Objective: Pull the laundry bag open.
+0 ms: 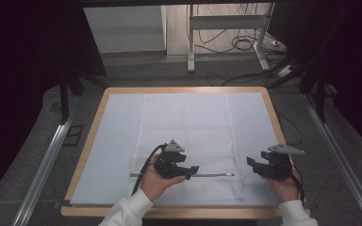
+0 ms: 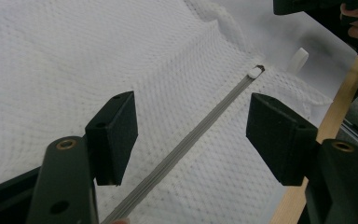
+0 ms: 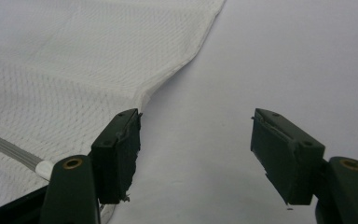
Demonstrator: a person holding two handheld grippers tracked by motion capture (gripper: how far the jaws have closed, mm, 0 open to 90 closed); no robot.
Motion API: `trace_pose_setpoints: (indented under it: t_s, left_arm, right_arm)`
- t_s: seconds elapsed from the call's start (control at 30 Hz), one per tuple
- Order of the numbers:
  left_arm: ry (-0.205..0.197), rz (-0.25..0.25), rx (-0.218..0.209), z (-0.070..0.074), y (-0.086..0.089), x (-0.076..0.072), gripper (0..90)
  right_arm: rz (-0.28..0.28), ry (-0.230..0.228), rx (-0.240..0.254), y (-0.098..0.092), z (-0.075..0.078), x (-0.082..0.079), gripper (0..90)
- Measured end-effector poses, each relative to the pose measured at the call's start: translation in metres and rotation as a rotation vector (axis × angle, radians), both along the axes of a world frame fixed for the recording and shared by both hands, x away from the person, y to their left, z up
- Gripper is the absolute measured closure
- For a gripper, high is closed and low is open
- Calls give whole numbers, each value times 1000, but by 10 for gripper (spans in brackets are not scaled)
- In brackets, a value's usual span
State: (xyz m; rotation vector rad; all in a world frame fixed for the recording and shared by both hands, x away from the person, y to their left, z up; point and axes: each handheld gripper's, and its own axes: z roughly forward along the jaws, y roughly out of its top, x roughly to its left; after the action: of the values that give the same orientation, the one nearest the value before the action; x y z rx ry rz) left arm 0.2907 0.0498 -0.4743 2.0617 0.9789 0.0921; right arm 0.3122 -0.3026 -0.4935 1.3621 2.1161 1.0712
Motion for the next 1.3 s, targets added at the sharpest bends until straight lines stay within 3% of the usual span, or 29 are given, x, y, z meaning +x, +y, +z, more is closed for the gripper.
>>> trace_pose_setpoints:
  t_s: [0.73,1.3]
  left_arm:
    - [22,-37,13,-8,-31,4,356]
    - [61,-38,-20,-15,-50,13,368]
  right_arm:
    - [-11,-9,4,-3,0,0,324]
    - [-15,-13,2,-3,1,0,324]
